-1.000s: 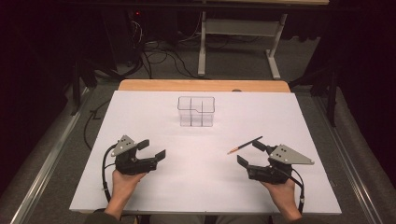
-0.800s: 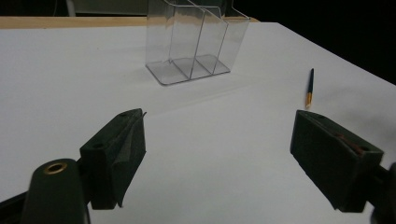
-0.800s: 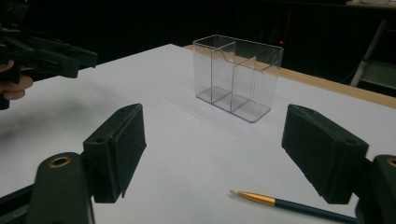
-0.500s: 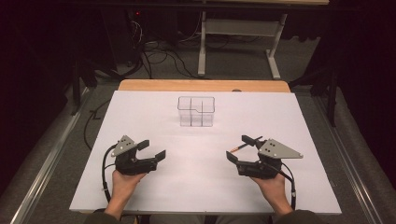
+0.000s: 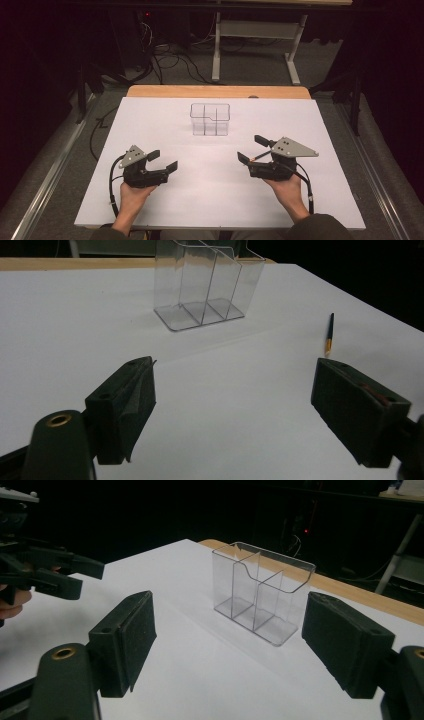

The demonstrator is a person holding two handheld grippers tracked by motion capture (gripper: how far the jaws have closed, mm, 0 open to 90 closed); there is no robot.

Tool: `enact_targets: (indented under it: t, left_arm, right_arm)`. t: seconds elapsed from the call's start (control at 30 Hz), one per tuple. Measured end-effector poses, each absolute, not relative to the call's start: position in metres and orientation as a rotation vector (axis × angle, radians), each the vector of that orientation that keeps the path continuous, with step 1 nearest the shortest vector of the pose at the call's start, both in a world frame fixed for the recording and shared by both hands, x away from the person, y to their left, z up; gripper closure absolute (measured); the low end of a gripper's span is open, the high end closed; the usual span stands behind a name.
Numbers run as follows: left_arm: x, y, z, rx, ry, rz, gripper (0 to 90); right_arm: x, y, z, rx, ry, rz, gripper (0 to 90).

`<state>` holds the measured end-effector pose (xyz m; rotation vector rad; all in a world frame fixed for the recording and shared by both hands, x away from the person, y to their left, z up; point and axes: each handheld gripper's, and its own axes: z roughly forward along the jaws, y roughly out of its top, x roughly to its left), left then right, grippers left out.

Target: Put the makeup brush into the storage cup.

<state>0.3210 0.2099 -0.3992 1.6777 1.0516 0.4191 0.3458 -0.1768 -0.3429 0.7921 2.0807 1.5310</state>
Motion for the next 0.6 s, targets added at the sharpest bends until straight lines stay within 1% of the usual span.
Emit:
enact_targets:
  t: [0.27, 0.6]
  left_arm:
    - [0.321, 0.209, -0.399, 1.681, 1.049, 0.417, 18.4]
    - [0.32, 0.209, -0.399, 1.68, 1.043, 0.417, 18.4]
  right_arm:
    - [0.355, -0.182, -0.338, 0.844, 2.069, 1.516, 23.3]
    - [0.373, -0.197, -0.326, 0.882, 2.048, 1.463, 23.4]
